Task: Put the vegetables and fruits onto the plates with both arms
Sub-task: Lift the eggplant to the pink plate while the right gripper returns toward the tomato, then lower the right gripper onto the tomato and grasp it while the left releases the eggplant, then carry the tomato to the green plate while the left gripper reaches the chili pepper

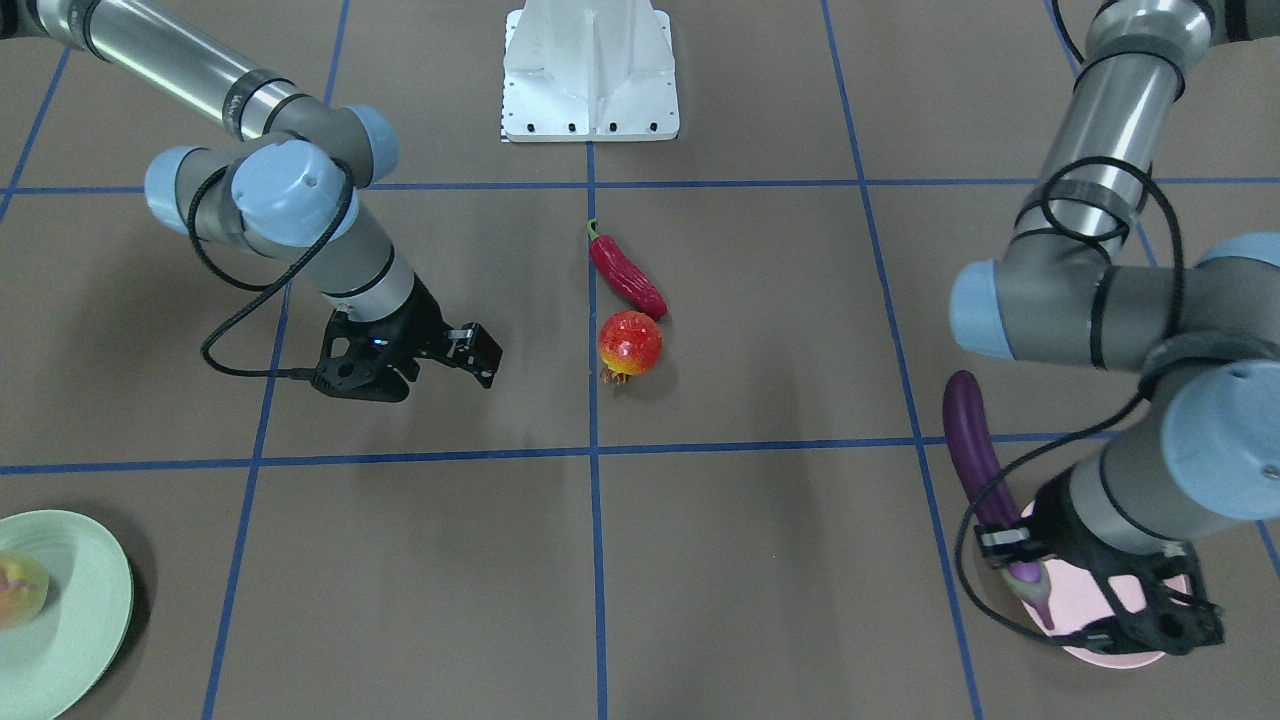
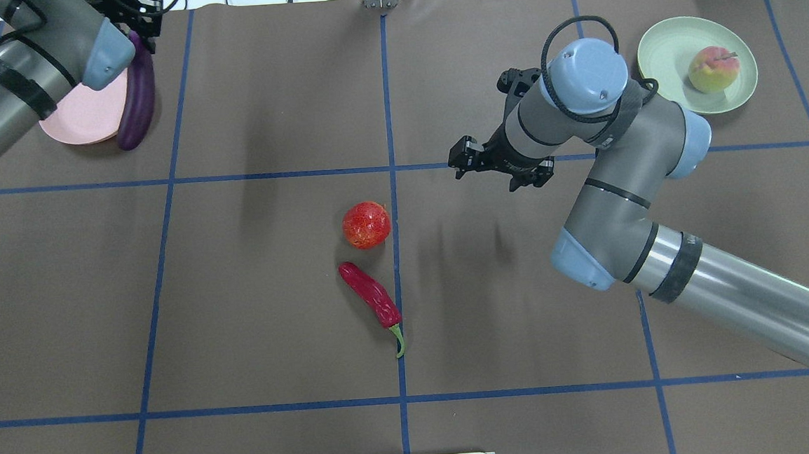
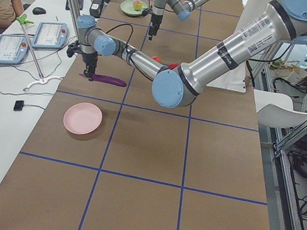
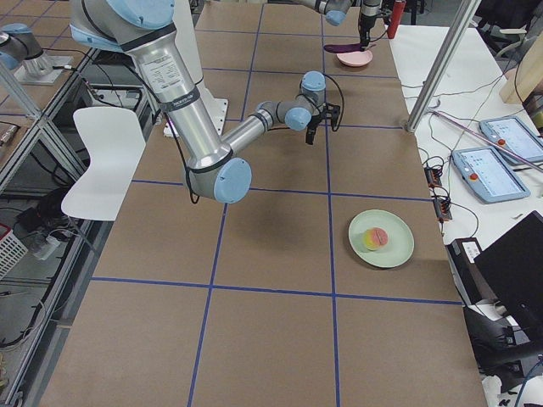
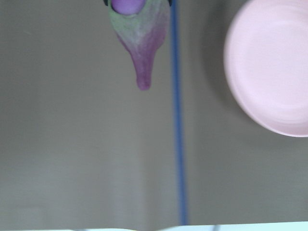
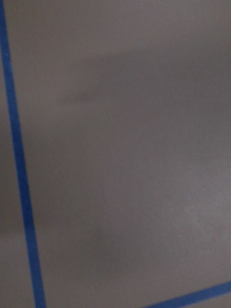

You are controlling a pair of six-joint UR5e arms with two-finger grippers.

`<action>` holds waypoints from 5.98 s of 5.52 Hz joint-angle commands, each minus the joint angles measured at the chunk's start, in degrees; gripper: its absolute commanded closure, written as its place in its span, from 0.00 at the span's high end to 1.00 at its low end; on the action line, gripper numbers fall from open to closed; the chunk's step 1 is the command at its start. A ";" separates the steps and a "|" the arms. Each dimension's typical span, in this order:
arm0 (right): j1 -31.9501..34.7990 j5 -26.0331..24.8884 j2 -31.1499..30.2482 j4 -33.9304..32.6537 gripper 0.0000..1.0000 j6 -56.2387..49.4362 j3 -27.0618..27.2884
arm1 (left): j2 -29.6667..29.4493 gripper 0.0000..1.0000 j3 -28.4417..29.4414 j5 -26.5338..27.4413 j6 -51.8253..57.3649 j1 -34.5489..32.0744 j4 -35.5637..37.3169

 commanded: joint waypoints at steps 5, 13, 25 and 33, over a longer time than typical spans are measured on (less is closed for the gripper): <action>-3.30 -3.07 1.29 -0.47 1.00 2.00 1.76 | -1.35 0.00 25.45 5.18 -23.27 -3.15 -27.00; -9.36 -8.95 12.62 -0.29 1.00 11.49 -5.80 | -1.27 1.00 23.71 7.60 -22.34 -2.17 -28.10; 9.67 7.03 11.42 -0.91 0.00 2.16 -9.93 | 5.24 0.98 -26.43 -0.23 -77.22 22.14 -6.19; 28.60 0.55 8.77 -1.26 0.00 -22.95 -30.13 | 5.24 0.79 -31.14 9.97 -86.77 42.48 1.96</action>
